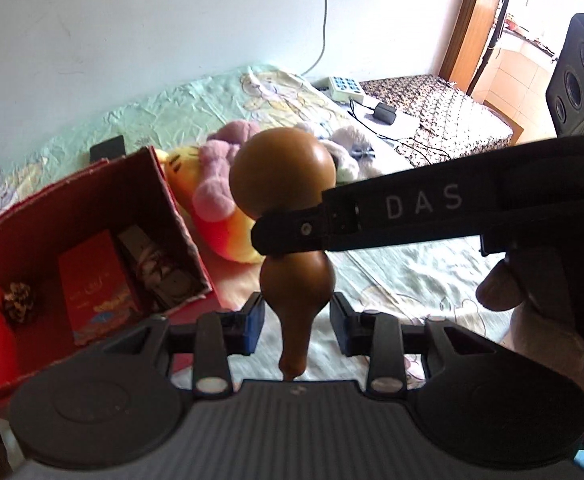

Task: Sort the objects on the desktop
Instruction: 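Lift the orange gourd and carry it over the cardboard box, then lower the gourd into the box beside the pine cone and open the right gripper, then withdraw the right gripper from the box toward the tape roll, then close the right gripper on the rim of the white tape roll, then lift the tape roll with the right gripper and carry it over the box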

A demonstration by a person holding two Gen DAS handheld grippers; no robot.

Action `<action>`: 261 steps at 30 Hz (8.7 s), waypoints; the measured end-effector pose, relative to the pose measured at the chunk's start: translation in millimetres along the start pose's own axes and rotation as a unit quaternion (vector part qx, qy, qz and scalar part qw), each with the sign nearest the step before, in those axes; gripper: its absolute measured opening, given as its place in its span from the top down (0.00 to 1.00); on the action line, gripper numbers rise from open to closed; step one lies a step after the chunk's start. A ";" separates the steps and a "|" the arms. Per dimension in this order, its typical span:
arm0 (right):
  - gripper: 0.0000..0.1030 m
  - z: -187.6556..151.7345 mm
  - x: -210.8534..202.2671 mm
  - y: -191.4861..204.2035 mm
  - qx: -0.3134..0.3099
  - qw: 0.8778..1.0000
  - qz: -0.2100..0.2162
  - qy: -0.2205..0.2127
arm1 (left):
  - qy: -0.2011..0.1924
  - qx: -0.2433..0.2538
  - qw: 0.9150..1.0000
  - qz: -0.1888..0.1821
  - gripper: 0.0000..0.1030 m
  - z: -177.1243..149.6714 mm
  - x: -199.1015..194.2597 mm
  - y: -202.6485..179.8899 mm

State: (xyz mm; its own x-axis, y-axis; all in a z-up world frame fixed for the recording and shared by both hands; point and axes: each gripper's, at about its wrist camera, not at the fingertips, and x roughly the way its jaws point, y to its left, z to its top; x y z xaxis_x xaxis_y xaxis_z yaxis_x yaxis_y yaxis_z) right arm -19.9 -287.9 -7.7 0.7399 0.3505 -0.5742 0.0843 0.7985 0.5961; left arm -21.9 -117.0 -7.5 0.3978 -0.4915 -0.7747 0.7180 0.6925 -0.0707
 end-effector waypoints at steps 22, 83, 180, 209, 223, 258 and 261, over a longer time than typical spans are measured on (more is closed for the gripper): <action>0.70 20.8 178.4 112.6 -0.081 0.986 0.024 0.143 | 0.038 -0.100 0.991 0.082 0.67 -15.4 13.6 171.5; 0.72 27.2 283.3 98.8 -0.094 0.971 -0.042 0.216 | 0.134 -0.168 0.971 0.106 0.56 -19.4 82.2 242.7; 0.68 -111.9 149.2 119.5 -0.173 0.967 -0.005 0.185 | 0.096 -0.348 0.895 0.263 0.59 -154.4 -28.8 179.3; 0.85 -107.8 138.3 85.9 -0.149 0.964 -0.032 0.219 | 0.136 -0.211 0.952 0.175 0.86 -118.6 4.7 133.6; 0.85 -56.0 -6.6 18.9 -0.047 0.982 -0.176 0.048 | 0.059 0.021 0.997 0.036 0.86 -1.8 17.6 7.8; 0.90 -3.2 229.8 126.7 -0.104 0.983 -0.026 0.151 | 0.080 -0.077 0.971 0.212 0.86 8.3 7.3 249.1; 0.92 -4.5 243.7 127.8 -0.111 0.978 -0.031 0.175 | 0.090 -0.079 0.969 0.215 0.84 5.4 12.7 254.5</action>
State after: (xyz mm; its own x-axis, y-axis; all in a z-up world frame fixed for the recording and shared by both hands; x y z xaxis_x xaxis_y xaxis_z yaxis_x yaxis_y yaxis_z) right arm 168.2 -98.2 -73.9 0.4617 0.4121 -0.7855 -0.0531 0.8968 0.4393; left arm 169.0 50.1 -32.0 0.5244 -0.0493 -0.8500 0.4060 0.8920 0.1987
